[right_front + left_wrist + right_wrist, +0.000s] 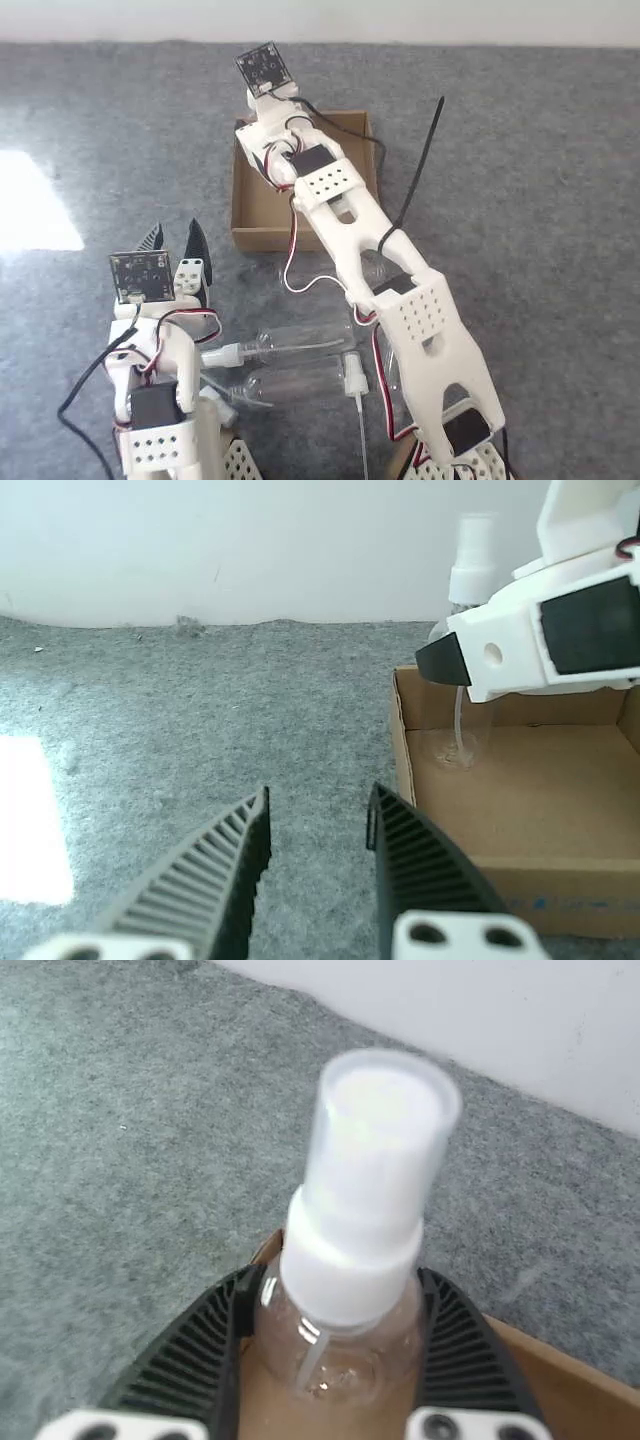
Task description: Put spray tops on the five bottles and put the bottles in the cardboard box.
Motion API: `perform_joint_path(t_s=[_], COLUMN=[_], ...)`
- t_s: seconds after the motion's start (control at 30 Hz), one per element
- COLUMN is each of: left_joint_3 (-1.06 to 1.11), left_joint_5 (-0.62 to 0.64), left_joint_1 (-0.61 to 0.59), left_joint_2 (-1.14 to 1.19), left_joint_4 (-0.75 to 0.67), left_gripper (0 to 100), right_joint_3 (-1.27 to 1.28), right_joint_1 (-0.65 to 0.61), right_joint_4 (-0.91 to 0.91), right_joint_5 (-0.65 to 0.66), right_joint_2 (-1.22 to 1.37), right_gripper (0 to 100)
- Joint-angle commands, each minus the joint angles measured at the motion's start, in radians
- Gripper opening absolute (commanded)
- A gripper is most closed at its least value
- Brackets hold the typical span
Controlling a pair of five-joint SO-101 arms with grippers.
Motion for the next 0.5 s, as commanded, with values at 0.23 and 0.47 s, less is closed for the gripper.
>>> perform_joint_path(t_s=[0.23,0.47], left_joint_3=[-0.007,-0.007], left_joint_5=[-0.006,-0.006], left_joint_1=[-0.005,-0.005], left_joint_2=[-0.015,-0.015], left_joint_4=[-0.012,-0.012], left_gripper=[15,15], right_joint_3=[-0.025,-0.025], right_joint_1=[0.005,0.012], right_joint_4=[0.136,0.251], right_joint_5=[-0.008,0.018], right_joint_2=[-0.14,-0.205], right_gripper=[11.3,11.2])
